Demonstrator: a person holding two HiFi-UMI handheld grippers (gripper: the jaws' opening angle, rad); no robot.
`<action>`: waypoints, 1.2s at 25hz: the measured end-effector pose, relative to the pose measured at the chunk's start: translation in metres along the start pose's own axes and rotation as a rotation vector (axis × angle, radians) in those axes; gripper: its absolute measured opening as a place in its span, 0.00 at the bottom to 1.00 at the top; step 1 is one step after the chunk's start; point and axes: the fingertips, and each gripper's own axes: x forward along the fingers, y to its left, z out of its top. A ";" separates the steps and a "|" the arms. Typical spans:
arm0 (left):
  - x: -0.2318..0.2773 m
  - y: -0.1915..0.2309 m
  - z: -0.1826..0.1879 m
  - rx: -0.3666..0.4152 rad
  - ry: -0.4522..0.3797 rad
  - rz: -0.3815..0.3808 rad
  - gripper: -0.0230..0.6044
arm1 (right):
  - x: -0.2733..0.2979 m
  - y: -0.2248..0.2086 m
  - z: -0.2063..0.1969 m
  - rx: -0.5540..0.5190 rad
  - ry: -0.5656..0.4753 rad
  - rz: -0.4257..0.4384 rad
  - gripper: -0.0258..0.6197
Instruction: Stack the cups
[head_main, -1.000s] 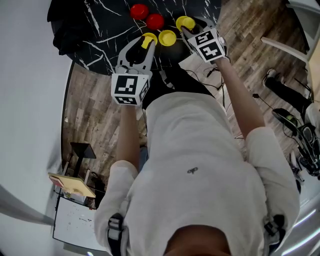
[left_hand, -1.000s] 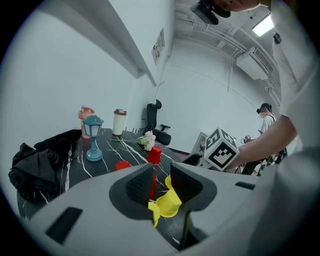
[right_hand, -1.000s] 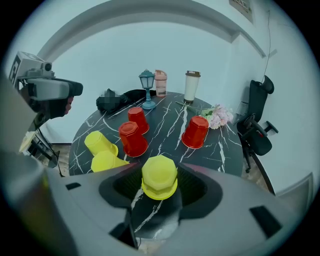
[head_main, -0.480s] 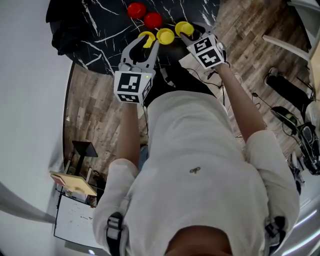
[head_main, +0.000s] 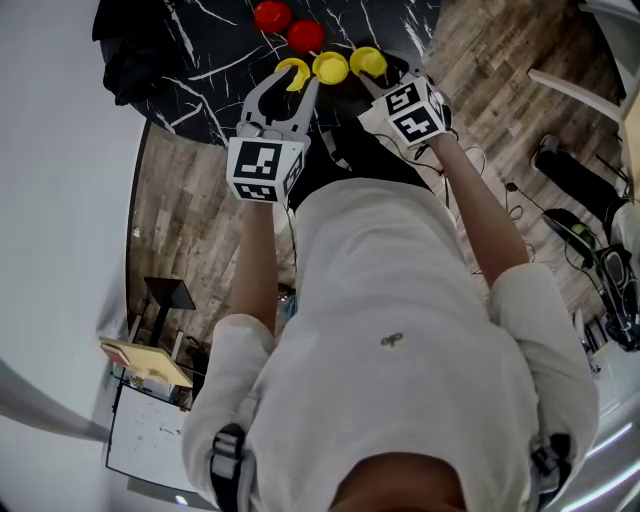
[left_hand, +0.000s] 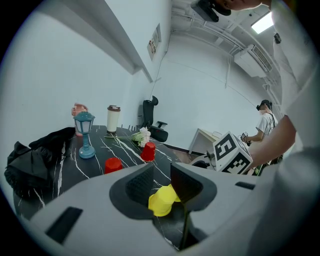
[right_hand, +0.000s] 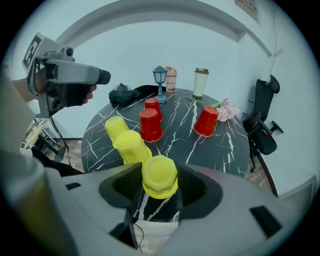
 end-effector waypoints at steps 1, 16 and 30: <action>0.000 0.000 0.000 0.000 0.001 0.001 0.19 | 0.000 0.001 -0.001 -0.003 0.001 0.000 0.39; -0.008 -0.001 -0.001 0.025 0.010 0.042 0.19 | -0.017 -0.003 0.007 0.049 -0.073 0.005 0.48; -0.006 0.021 0.004 0.102 0.040 0.083 0.19 | -0.040 -0.004 0.014 0.104 -0.120 -0.021 0.46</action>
